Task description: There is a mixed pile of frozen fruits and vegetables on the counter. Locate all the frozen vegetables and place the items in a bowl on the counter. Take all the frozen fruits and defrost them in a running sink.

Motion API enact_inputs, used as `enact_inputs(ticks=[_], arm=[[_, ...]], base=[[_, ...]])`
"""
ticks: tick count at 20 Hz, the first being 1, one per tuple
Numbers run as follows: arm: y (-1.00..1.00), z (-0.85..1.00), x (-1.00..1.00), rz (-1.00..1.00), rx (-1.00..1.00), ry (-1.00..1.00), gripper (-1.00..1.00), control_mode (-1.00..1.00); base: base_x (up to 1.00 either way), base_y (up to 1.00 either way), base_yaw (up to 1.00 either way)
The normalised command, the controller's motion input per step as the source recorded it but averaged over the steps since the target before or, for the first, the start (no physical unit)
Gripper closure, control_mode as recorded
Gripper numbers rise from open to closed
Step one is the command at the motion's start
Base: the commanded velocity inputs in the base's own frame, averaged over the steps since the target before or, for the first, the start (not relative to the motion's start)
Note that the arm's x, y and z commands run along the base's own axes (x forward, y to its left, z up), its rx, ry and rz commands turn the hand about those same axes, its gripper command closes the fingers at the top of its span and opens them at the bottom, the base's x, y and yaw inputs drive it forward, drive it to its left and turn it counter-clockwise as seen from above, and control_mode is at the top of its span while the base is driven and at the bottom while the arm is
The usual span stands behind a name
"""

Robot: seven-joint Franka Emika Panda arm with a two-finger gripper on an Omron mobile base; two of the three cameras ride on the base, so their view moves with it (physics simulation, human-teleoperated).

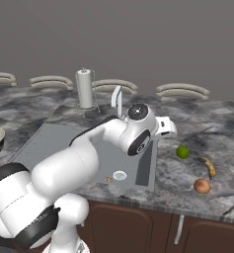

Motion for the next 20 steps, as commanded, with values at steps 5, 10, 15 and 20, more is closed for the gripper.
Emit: enact_inputs(ticks=[5, 10, 15, 20], arm=[[-0.35, 0.00, 0.00, -0.13, 0.00, 0.02, -1.00, -1.00], [-0.20, 0.00, 0.00, -0.07, 0.00, 0.03, -1.00, -1.00], [-0.12, 0.00, 0.00, 0.00, 0.00, 0.00, -1.00, -1.00], [-0.22, 0.00, 0.00, 0.00, 0.00, 0.00, -1.00, -1.00]], base=[[0.00, 0.00, 0.00], [0.00, 0.00, 0.00], [0.00, 0.00, 0.00], [0.00, 0.00, 0.00]])
